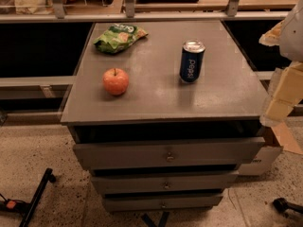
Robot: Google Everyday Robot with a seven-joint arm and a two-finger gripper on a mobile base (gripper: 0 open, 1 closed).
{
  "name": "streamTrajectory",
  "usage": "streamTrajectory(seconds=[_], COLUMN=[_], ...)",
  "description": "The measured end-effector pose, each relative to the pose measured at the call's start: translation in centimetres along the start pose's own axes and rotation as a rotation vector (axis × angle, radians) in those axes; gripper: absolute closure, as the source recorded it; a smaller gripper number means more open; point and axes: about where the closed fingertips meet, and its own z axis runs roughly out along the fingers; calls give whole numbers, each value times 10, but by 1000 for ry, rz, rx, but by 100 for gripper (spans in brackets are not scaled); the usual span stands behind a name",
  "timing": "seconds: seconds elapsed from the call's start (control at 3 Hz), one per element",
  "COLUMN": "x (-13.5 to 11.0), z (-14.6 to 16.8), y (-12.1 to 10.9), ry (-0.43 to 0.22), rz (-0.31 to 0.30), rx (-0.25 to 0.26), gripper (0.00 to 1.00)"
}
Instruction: Move green rice chip bag near apple
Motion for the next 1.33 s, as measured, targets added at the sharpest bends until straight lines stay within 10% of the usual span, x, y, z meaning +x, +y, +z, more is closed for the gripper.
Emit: streamTrajectory(seconds=[0.67, 1.33], x=[-8, -95], z=[3, 27], y=[-13, -120], ry=[-5, -32], rz=[-11, -140], rx=[13, 84], gripper=[0, 0])
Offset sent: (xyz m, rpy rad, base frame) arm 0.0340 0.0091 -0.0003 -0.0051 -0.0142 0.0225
